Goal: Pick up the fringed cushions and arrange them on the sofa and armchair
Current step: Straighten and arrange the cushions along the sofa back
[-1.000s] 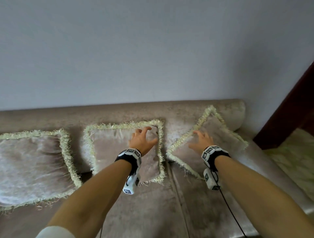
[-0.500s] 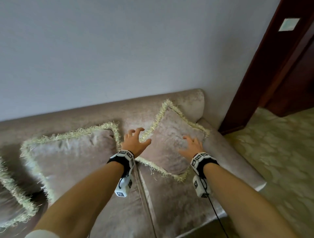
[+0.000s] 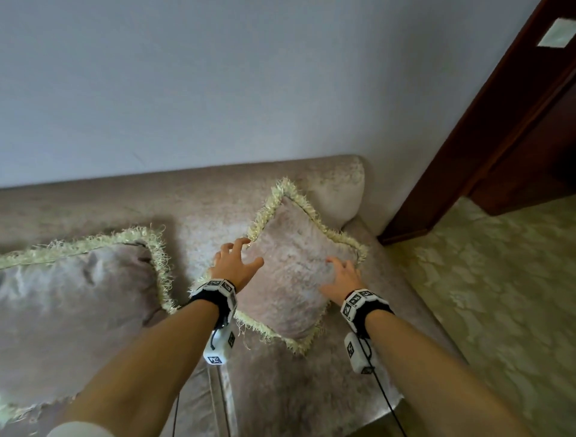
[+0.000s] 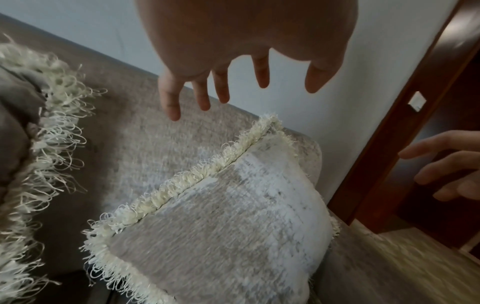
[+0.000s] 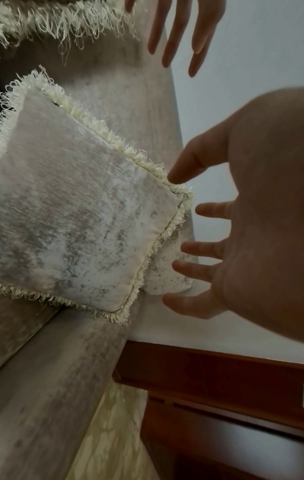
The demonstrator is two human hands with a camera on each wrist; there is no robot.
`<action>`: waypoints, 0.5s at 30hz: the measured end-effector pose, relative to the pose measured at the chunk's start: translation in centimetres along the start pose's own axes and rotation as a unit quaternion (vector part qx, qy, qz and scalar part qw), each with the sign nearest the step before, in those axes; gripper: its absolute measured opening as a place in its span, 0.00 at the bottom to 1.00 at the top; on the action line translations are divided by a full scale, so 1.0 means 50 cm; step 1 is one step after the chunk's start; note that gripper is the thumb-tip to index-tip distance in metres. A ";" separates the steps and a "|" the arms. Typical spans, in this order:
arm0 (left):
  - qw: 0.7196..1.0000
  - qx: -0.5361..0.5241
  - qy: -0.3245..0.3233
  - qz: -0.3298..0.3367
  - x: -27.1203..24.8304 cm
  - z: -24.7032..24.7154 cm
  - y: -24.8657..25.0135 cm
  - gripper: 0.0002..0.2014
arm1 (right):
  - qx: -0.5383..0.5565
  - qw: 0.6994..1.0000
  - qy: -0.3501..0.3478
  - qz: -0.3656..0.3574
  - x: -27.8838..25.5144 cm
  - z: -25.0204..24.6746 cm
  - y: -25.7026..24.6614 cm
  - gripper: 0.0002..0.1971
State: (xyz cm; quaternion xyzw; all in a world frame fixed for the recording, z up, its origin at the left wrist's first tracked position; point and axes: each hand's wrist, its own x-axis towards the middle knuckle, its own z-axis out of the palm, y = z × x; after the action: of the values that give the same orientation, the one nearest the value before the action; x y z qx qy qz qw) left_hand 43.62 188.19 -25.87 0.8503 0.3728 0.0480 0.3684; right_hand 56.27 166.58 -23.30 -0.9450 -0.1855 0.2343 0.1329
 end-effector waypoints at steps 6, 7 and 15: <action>0.997 0.032 -0.005 -0.067 0.042 0.024 -0.039 0.28 | -0.044 0.998 -0.039 -0.025 0.098 0.012 -0.005 0.32; 0.996 0.040 -0.003 -0.076 0.046 0.024 -0.044 0.28 | -0.047 0.998 -0.038 -0.034 0.109 0.012 -0.005 0.32; 0.989 0.047 0.048 -0.133 0.077 0.013 -0.030 0.29 | -0.097 0.986 -0.056 -0.123 0.224 -0.034 -0.057 0.36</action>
State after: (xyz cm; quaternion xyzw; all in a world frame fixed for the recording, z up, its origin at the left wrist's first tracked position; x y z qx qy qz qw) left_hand 45.71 191.04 -28.05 0.8063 0.5016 0.0215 0.3129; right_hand 65.47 173.48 -25.30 -0.9087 -0.3296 0.2497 0.0575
